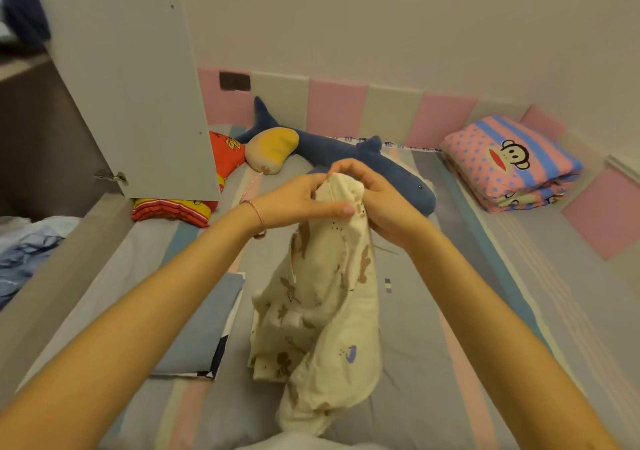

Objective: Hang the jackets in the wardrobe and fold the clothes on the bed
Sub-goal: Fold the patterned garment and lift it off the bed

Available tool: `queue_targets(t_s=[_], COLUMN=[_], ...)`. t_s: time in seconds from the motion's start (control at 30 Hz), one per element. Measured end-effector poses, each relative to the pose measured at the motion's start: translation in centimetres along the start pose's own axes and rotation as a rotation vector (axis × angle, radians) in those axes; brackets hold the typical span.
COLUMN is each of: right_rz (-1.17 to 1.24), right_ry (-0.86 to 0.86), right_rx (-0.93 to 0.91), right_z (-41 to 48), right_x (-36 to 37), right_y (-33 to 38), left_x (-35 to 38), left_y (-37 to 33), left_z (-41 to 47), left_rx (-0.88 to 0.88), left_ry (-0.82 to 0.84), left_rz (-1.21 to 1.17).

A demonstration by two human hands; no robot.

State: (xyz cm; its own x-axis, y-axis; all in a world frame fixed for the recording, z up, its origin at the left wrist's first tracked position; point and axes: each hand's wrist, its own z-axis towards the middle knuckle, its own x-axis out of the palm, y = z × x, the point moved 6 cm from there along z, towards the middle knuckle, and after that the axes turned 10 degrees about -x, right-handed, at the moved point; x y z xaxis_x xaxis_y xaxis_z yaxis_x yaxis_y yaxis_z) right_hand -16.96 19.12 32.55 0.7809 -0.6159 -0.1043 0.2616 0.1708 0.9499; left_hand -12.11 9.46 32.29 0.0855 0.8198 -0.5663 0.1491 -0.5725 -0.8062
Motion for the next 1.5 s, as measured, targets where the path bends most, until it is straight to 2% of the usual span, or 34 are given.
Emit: queue_targets(t_s=[0.13,0.2,0.27,0.3,0.4,0.43,0.47,0.53,0.6,0.63,0.7,0.73,0.83,0.87,1.0,1.1,1.17,1.27,1.37,1.5], right_rz=[-0.159,-0.207,-0.223,-0.268,-0.400,-0.401,-0.394,-0.300,-0.024,0.171,0.486,0.532,0.405,0.361,0.343,0.360,0.302,0.147,-0.011,-0.012], right_ry=[-0.224,-0.411,-0.572,-0.542,-0.147,-0.090,-0.113,-0.259,-0.426,-0.488,-0.568,-0.562,-0.444,-0.455,-0.611,-0.693,-0.677,-0.737,-0.790,-0.865], right_rx=[-0.006,0.086,0.272,0.385,0.585,0.605,0.626,0.757,0.885,0.888,0.834,0.824,0.831,0.812,0.635,0.546,0.532,0.520,0.463,0.138], right_z=[-1.3,-3.2,-6.7,-8.9,-15.0,-16.5,-17.7,-19.9,-22.5,-23.3,-23.7,-23.6,-21.5,-20.4,-15.4,-14.4,-14.7,-14.3,-12.5,-9.1], right_x=[-3.2,-4.8,-6.2,-6.4,-5.3,-5.1,-5.3,-6.0,-5.9,-5.2,-3.5,-2.6,-0.5,-0.4,-1.3,-3.5,-5.3,-8.8,-12.7,-16.3], right_y=[0.0,-2.4,-6.7,-9.1,-15.5,-16.9,-18.0,-19.8,-22.4,-23.2,-23.9,-24.0,-24.5,-24.7,-24.0,-23.2,-22.7,-20.7,-17.2,-10.3], left_x=[0.3,0.6,0.4,0.1,-0.4,-0.2,-0.2,-0.3,-0.5,-0.7,-1.5,-2.0,-3.0,-3.2,-4.2,-5.9,-7.1,-8.0,-7.9,-8.2], left_y=[-0.2,-0.6,-0.7,-0.6,-0.5,-0.5,-0.4,0.1,0.6,0.9,2.1,2.9,4.6,4.7,4.8,5.9,7.5,10.8,12.7,11.3], left_z=[0.7,1.0,1.3,1.3,1.5,1.5,1.5,1.5,1.3,1.4,1.7,1.8,2.0,1.9,0.9,0.2,-0.1,0.0,0.0,0.2], left_rx=[-0.041,-0.033,-0.034,-0.044,-0.049,-0.060,-0.073,-0.095,-0.114,-0.122,-0.181,-0.228,-0.262,-0.245,-0.146,-0.140,-0.191,-0.319,-0.338,-0.237], left_ry=[-0.069,-0.098,-0.197,-0.265,-0.385,-0.399,-0.417,-0.455,-0.500,-0.523,-0.577,-0.607,-0.641,-0.636,-0.646,-0.694,-0.694,-0.593,-0.534,-0.551], left_rz=[-0.010,-0.022,-0.078,-0.123,-0.138,-0.121,-0.110,-0.138,-0.197,-0.227,-0.305,-0.349,-0.490,-0.509,-0.570,-0.601,-0.601,-0.496,-0.445,-0.483])
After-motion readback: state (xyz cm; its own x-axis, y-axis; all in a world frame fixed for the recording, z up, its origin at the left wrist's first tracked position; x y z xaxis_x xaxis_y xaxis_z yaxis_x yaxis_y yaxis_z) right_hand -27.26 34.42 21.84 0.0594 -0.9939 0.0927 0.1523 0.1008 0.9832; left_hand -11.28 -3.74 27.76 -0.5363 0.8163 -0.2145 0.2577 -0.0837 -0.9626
